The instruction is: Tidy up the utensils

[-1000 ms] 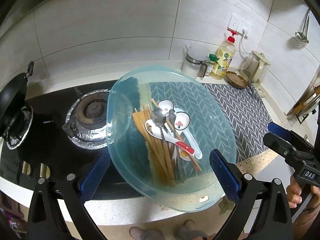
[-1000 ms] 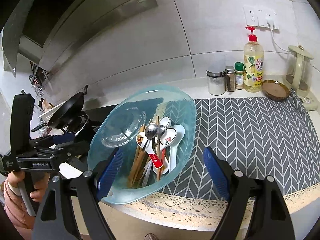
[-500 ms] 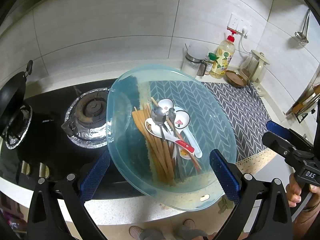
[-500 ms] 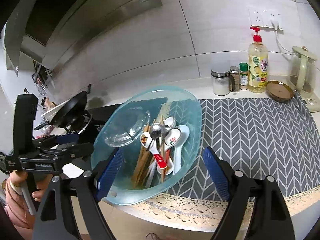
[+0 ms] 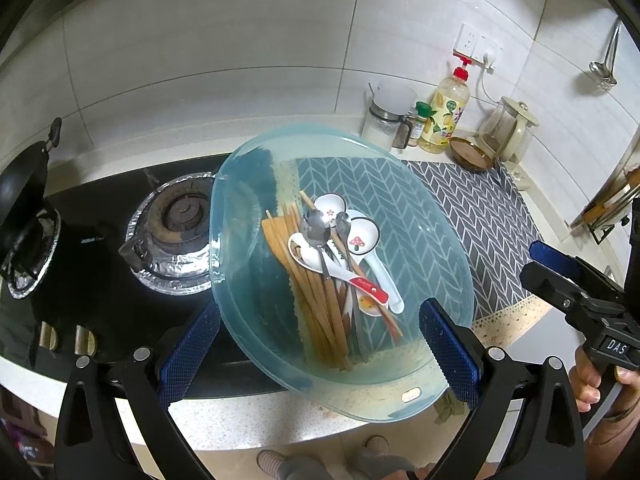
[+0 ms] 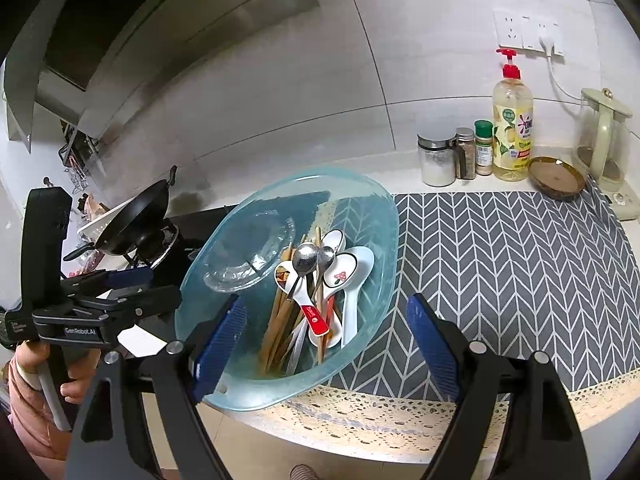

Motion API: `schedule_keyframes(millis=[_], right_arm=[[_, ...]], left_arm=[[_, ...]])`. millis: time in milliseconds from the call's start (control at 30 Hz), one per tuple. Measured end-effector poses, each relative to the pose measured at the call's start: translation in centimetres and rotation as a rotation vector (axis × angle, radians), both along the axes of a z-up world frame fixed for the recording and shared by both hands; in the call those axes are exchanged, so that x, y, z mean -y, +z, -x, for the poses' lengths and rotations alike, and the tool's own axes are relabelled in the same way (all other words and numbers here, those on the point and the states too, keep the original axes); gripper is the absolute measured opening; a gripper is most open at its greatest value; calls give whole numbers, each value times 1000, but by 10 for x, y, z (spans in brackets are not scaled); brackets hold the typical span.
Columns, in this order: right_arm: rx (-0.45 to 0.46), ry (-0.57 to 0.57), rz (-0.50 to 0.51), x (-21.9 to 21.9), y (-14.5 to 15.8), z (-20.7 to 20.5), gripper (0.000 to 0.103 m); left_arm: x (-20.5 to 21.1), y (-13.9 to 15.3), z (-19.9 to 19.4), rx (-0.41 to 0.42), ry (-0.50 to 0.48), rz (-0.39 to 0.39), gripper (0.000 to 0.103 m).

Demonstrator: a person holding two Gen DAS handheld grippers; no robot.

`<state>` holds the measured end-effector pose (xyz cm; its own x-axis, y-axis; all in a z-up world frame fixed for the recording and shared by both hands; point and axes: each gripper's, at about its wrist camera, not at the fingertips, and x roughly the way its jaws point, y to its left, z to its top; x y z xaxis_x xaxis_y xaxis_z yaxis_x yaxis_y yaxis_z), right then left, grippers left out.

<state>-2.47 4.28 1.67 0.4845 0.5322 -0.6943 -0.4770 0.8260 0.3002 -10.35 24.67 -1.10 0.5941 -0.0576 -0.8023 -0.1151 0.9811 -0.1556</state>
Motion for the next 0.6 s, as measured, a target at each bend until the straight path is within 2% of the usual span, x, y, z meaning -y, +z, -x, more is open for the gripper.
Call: schedule_keyframes(millis=[600], right_arm=[[-33, -17, 31, -5, -6, -4, 80]], left_arm=[[-3, -5, -3, -23, -11, 10, 99]])
